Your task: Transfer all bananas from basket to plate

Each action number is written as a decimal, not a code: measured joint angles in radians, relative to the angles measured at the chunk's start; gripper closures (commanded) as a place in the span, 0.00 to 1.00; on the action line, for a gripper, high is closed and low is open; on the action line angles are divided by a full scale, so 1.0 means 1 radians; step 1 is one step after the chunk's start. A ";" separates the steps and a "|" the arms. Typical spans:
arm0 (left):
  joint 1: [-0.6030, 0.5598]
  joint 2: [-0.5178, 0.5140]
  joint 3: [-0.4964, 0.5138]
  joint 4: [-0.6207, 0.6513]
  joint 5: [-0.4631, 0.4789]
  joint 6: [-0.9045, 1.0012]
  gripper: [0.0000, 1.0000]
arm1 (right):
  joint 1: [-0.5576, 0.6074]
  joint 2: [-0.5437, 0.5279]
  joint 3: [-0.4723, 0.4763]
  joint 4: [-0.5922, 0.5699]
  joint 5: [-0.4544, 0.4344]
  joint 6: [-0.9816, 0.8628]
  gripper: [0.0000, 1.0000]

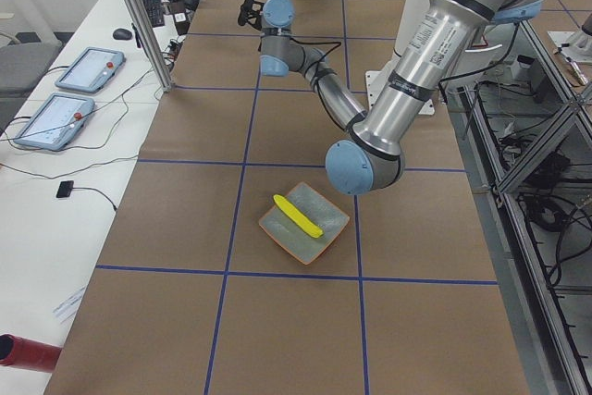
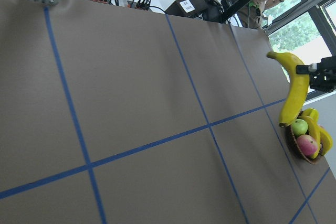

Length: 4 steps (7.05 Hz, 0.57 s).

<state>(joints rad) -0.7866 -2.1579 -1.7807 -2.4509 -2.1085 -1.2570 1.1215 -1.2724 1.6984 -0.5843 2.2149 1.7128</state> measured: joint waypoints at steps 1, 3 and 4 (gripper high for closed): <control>0.034 -0.014 0.001 0.001 0.037 -0.005 0.01 | -0.043 0.040 0.029 -0.027 -0.017 0.029 1.00; 0.063 -0.022 0.000 0.000 0.053 -0.007 0.01 | -0.135 0.122 0.144 -0.229 -0.045 0.043 1.00; 0.073 -0.022 -0.002 -0.002 0.054 -0.007 0.01 | -0.203 0.143 0.196 -0.306 -0.101 0.045 1.00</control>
<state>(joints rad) -0.7139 -2.1801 -1.7826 -2.4526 -2.0544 -1.2639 0.9182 -1.1290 1.8948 -0.8906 2.1138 1.7575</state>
